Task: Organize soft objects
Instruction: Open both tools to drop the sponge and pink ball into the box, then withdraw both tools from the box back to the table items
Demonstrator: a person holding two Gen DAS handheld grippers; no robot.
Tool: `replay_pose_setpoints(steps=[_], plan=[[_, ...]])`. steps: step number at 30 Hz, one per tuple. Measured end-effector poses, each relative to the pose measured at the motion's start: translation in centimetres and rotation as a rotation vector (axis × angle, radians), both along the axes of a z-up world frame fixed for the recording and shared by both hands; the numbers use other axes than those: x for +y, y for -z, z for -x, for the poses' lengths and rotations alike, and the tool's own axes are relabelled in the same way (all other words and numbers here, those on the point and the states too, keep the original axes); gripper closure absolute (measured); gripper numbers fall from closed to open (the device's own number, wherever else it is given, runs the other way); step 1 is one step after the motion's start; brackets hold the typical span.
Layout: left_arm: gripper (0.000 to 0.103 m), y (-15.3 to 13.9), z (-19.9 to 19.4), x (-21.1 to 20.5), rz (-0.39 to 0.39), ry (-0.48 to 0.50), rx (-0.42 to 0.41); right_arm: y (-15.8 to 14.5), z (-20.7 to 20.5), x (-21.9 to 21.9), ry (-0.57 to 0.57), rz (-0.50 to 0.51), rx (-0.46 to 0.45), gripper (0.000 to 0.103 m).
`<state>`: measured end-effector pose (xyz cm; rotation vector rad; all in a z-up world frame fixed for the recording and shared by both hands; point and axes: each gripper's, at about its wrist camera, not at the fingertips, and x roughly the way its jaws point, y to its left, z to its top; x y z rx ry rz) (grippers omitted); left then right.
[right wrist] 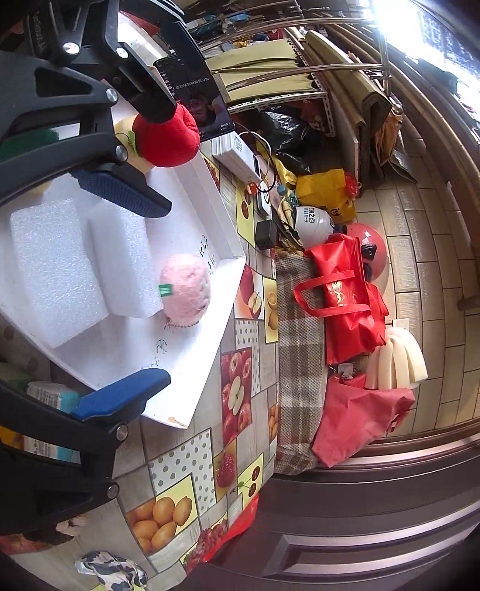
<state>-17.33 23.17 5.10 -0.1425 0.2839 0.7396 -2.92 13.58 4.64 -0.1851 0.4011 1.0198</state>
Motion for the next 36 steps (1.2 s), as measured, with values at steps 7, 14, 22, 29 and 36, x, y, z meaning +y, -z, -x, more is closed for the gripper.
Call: replay_pose_setpoints(steps=[7, 14, 22, 29, 36], plan=[[0.000, 0.0, 0.0, 0.1, 0.001, 0.001, -0.001, -0.1, 0.2, -0.3, 0.009, -0.014, -0.017, 0.019], [0.000, -0.1, 0.1, 0.1, 0.002, -0.004, -0.007, -0.2, 0.6, -0.6, 0.012, -0.033, -0.035, 0.019], [0.000, -0.2, 0.2, 0.1, 0.002, -0.005, -0.011, -0.3, 0.7, -0.9, 0.033, -0.049, -0.052, 0.015], [0.000, -0.4, 0.3, 0.1, 0.001, -0.020, -0.030, -0.6, 1.3, -1.8, 0.032, -0.084, -0.079, 0.015], [0.000, -0.7, 0.4, -0.6, -0.012, -0.016, -0.029, -0.7, 1.8, -4.9, -0.003, -0.084, -0.079, 0.015]])
